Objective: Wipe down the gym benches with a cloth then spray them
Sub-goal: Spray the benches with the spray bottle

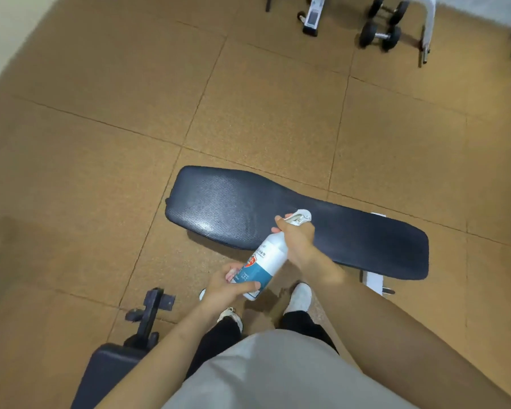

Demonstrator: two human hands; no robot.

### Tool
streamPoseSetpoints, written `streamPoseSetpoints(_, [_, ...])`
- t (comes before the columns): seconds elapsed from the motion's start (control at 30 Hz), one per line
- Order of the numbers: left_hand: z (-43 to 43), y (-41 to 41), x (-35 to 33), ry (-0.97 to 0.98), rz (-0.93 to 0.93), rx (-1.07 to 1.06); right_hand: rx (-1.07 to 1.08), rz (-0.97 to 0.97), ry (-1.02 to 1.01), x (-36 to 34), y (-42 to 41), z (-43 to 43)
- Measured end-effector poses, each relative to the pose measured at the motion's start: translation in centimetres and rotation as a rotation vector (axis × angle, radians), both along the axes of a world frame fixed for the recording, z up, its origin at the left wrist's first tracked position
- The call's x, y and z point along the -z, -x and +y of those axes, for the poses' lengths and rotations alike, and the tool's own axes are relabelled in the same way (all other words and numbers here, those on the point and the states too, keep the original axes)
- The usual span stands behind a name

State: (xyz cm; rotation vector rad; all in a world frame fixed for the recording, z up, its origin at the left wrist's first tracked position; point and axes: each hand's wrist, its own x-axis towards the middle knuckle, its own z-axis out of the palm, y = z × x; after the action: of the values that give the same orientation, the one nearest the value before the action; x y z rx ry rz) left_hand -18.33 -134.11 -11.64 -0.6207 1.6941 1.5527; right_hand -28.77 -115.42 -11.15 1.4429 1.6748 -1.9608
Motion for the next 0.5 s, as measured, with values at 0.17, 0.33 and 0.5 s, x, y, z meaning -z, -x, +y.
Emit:
streamPoseSetpoints(0.17, [-5.3, -0.9, -0.2, -0.017, -0.004, -0.125, -0.145, -0.025, -0.053, -0.4, 1.8, -7.2])
streamPoseSetpoints(0.33, [-7.6, -0.8, -0.4, -0.017, -0.017, -0.271, -0.256, 0.014, -0.001, -0.2, 3.9, -11.4])
streamPoseSetpoints(0.5, [-9.8, 2.1, -0.6, 0.03, -0.029, -0.334, -0.263, -0.063, -0.021, 0.9, 6.8, -13.7])
